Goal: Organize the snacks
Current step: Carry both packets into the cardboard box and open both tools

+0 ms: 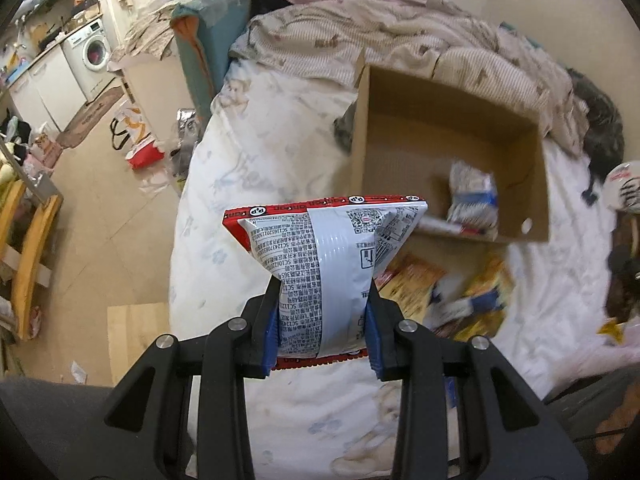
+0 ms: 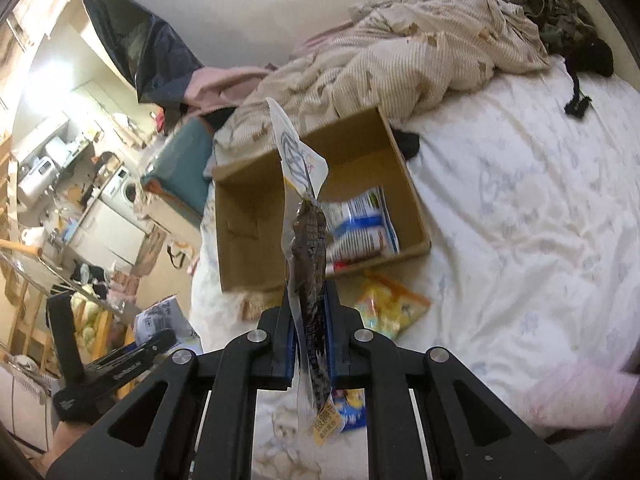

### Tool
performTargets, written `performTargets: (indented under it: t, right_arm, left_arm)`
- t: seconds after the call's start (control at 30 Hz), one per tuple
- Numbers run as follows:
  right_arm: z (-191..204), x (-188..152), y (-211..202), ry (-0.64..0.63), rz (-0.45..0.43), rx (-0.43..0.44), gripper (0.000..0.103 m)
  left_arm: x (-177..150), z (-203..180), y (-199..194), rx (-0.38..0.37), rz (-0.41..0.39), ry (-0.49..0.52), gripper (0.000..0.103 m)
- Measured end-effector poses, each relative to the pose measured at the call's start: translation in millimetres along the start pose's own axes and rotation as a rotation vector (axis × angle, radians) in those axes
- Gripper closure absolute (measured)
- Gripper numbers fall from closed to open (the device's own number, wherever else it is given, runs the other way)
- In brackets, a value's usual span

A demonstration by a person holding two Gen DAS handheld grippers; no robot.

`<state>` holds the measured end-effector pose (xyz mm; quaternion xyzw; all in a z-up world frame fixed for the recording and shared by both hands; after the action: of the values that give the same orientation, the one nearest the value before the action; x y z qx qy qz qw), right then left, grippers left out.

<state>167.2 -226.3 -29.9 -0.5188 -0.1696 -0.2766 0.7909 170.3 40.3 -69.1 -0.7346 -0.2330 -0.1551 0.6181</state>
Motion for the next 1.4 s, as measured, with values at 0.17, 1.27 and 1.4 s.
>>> performTargets:
  t: [0.17, 1.27, 1.4]
  right_arm:
    - [-5.2, 17.8, 15.9, 0.008, 0.005, -0.002, 0.091]
    - [-21.0, 78.9, 138.6, -0.034, 0.126, -0.169, 0.091]
    - [-27.0, 75.9, 149.0, -0.023, 0.157, -0.188, 0.091]
  left_arm:
    - [33.5, -15.4, -6.8, -0.027, -0.039, 0.038, 0.072]
    - [119.2, -75.0, 97.0, -0.046, -0.095, 0.235, 0.072]
    - [119.3, -68.7, 111.7, -0.073, -0.055, 0.207, 0.072]
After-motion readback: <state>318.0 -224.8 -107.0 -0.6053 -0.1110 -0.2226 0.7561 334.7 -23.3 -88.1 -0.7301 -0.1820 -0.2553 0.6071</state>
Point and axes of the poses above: each gripper's, at about its wrist camera, not at the fingertips, and y roughly the way its jaws point, z to its left, x to its top, the point moved 6 cm from there along y, roughly the way its jaws point, and after that the axes turned 9 degrees about -x, right-handed, at the moved point
